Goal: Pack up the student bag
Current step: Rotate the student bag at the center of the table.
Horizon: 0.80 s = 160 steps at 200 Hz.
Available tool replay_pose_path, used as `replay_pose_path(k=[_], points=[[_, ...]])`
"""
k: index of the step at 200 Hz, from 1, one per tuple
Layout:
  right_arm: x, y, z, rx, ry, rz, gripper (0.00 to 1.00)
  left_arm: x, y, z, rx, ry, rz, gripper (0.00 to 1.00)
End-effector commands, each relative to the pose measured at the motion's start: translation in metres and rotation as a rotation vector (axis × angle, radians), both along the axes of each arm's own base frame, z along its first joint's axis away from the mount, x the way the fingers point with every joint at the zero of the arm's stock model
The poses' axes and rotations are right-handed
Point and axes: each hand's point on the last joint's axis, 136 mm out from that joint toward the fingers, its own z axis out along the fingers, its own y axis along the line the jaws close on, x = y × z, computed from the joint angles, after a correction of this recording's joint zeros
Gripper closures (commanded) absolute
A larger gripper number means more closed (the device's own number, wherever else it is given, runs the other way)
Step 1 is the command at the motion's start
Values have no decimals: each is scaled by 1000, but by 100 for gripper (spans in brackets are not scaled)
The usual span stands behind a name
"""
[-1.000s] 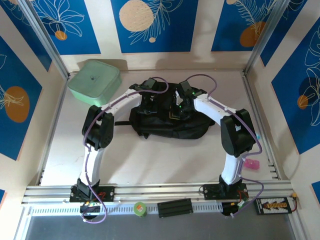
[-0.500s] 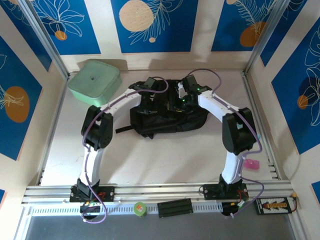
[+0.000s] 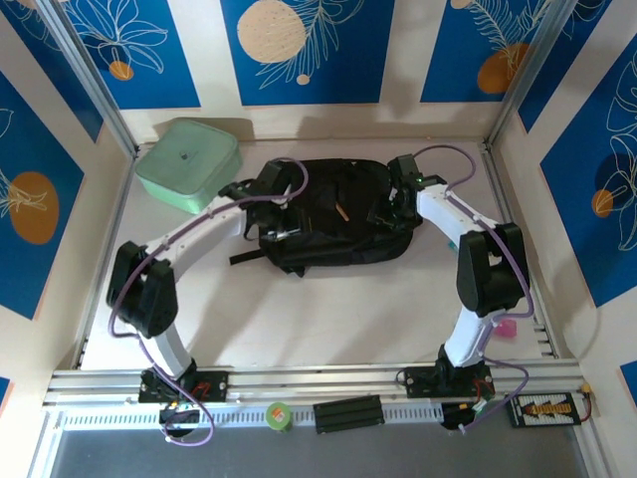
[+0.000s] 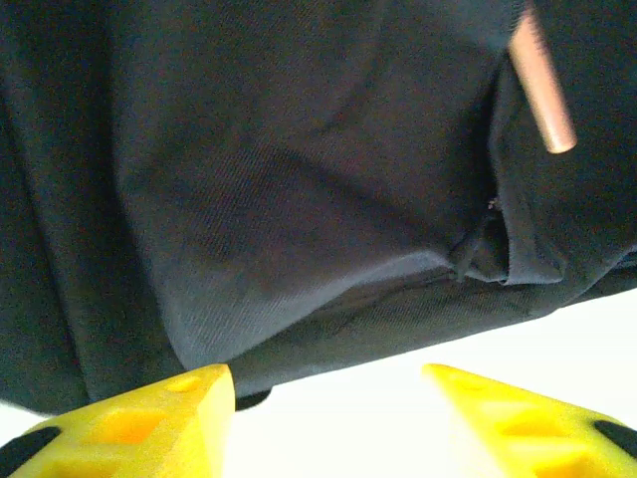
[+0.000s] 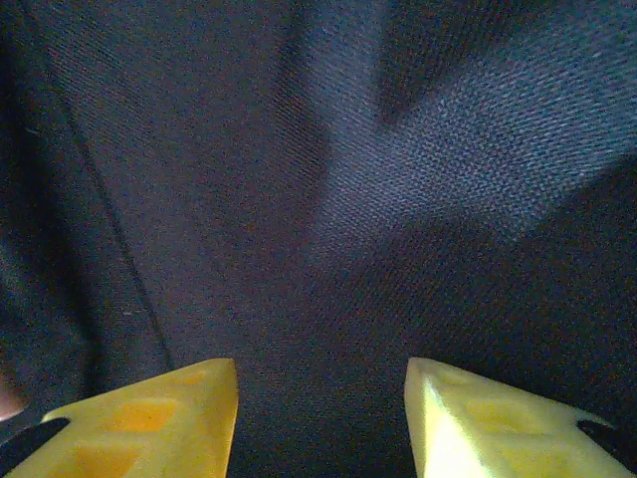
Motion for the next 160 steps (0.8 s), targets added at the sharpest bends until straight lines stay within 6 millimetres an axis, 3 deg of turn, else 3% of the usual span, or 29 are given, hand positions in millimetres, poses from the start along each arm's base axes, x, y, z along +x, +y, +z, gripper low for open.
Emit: replay_pose_path(k=[1,28,50,74,91,107,125,144,160], points=[[-62,0,-33,-8,231,-47,52,-15,-7,-21,-96,76,101,48],[-102,31,-36,122,298,-65,52,-3,3,-46,-75,64,162,47],[-121,62,-22,244,288,-26,52,32,4,-52,-127,12,191,48],[-113,70,5,284,189,3,53,80,-2,-44,-219,-66,193,49],[-97,62,28,258,87,11,53,96,0,-37,-242,-89,206,50],[-82,62,48,250,20,34,53,91,4,-29,-240,-100,213,50],[-68,72,64,287,-16,53,53,71,11,-25,-259,-85,238,50],[-51,83,65,329,-4,26,53,48,7,-21,-303,-64,232,49],[-39,86,59,322,30,-33,52,30,-8,-15,-342,-35,198,47]])
